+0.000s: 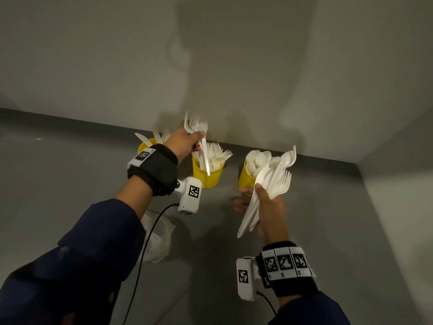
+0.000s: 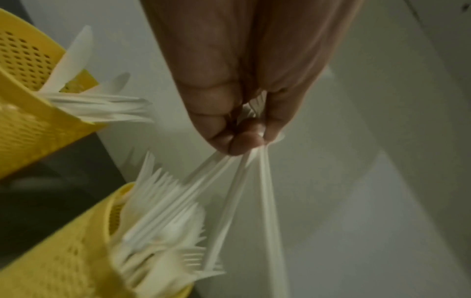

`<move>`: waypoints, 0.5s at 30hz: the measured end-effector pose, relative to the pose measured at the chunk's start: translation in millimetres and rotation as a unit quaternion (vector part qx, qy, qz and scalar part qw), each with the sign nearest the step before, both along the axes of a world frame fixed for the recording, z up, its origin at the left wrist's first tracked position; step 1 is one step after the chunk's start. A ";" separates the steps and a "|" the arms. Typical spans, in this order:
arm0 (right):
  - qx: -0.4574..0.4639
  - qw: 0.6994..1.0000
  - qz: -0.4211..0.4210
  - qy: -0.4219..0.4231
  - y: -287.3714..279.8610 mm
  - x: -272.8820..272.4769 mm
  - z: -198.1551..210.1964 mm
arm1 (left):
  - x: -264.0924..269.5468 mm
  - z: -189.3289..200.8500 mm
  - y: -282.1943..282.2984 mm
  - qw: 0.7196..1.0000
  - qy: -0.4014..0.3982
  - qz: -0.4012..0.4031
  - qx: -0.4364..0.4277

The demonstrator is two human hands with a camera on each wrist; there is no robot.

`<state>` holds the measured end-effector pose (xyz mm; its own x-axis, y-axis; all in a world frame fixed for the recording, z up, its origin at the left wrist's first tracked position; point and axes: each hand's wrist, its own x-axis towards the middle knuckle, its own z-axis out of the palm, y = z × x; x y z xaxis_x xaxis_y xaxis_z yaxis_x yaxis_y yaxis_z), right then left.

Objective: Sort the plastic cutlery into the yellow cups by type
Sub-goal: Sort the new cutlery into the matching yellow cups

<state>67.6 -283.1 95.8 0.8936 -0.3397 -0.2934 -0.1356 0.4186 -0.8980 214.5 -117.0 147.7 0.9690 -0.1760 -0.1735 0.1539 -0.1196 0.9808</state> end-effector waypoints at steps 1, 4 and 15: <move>0.004 1.000 -0.004 -0.001 -1.2 0.8 -0.2 | 4.3 -3.8 -3.0 0.999 -0.020 0.016 0.032; 0.002 1.000 0.001 -0.008 -0.8 2.3 2.8 | 8.4 -11.4 -14.7 0.991 -0.077 0.061 0.086; -0.017 0.999 0.028 0.003 6.1 1.7 1.6 | -6.3 -47.3 -29.7 0.962 -0.106 0.042 0.249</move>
<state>69.3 -277.0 97.4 0.9094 -0.3000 -0.2880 -0.1635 0.3789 -0.9109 208.2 -146.6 100.4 0.9991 -0.0413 -0.0118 -0.0142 -0.5779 0.8160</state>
